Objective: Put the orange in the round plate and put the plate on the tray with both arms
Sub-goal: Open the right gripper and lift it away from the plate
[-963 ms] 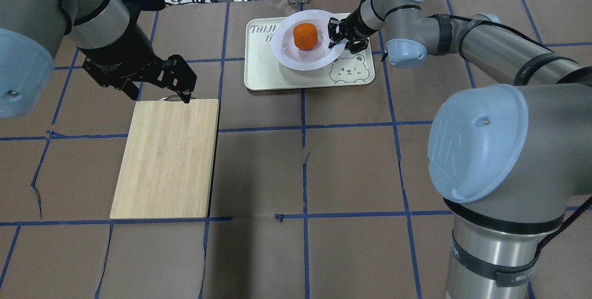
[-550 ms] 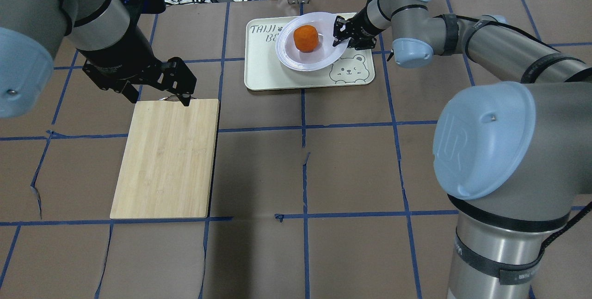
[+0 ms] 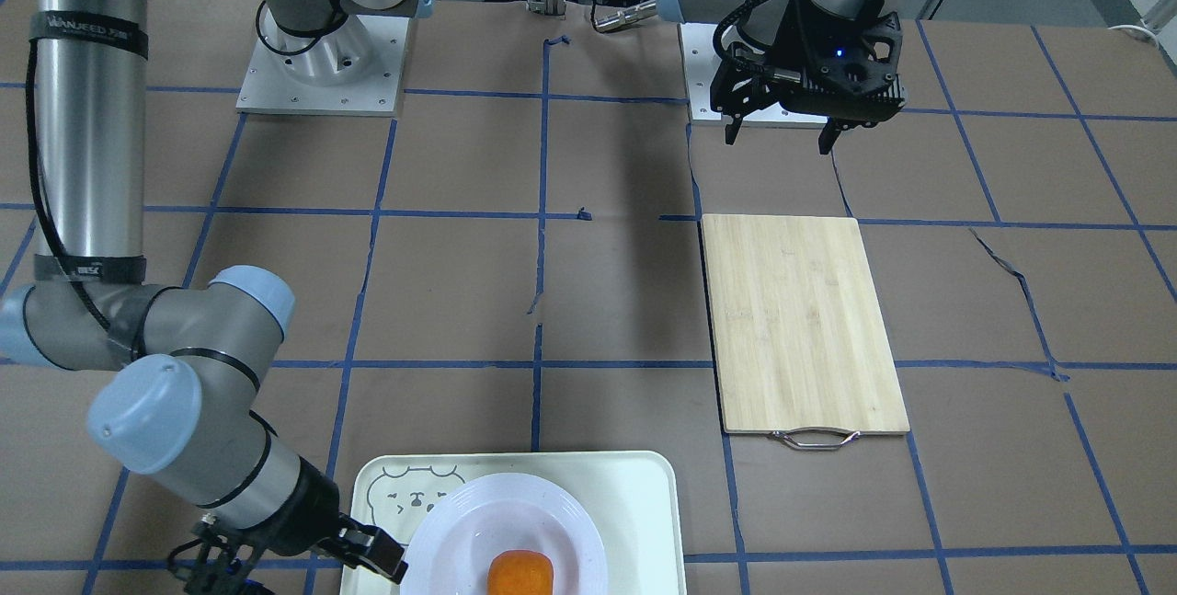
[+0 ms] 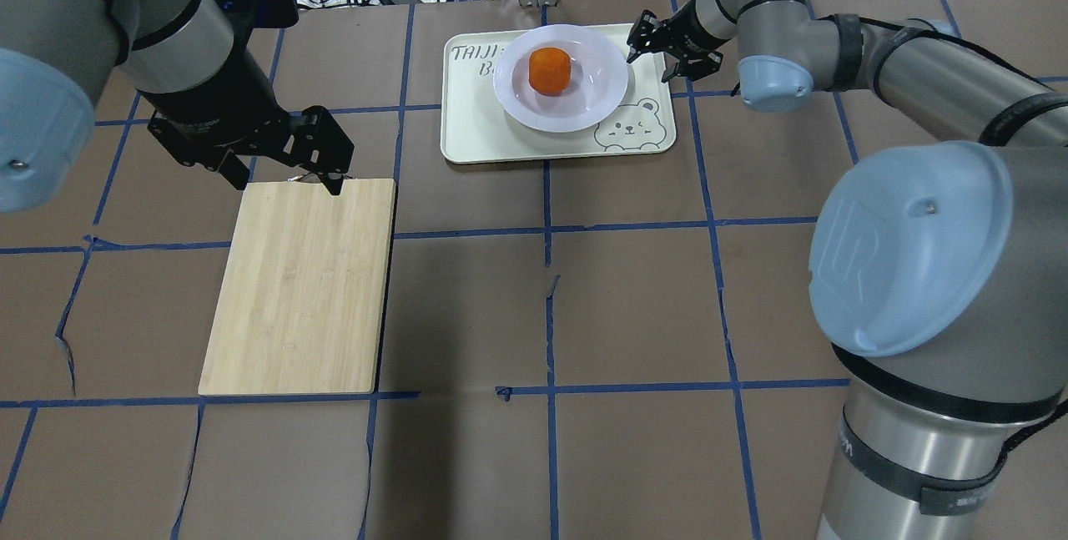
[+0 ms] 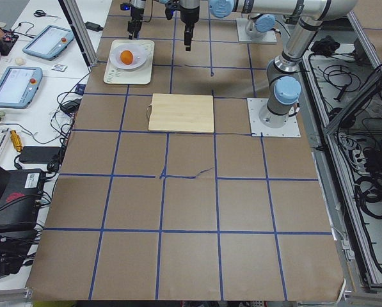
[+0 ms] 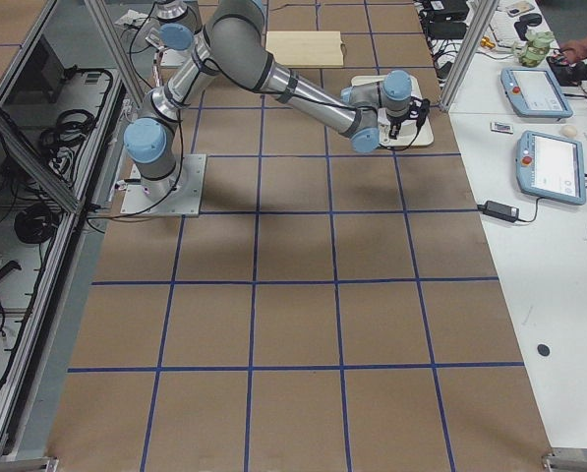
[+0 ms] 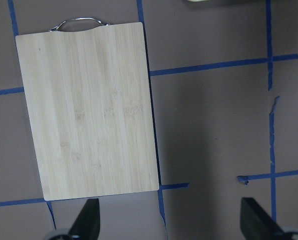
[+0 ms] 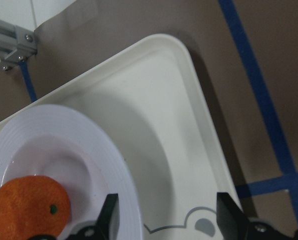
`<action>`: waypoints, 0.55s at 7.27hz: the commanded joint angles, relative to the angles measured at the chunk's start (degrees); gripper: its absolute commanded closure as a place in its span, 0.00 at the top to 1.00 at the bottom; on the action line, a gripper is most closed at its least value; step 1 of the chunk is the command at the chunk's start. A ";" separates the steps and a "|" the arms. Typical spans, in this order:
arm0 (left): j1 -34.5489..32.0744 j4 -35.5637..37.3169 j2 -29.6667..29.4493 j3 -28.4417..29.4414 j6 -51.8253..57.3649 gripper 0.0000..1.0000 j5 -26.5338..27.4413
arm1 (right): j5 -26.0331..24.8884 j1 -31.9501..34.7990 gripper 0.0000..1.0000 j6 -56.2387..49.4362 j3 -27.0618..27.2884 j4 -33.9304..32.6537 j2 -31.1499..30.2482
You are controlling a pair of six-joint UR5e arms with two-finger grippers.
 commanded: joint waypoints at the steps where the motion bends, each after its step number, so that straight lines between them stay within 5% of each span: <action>1: 0.02 -0.01 -0.08 -0.08 -0.06 1.00 -0.09 | -9.10 -0.98 0.96 -4.00 -0.21 9.10 -7.34; 4: -0.15 -0.01 -0.08 -0.08 -0.15 1.00 0.00 | -17.37 0.51 1.00 -10.22 -0.13 36.00 -24.29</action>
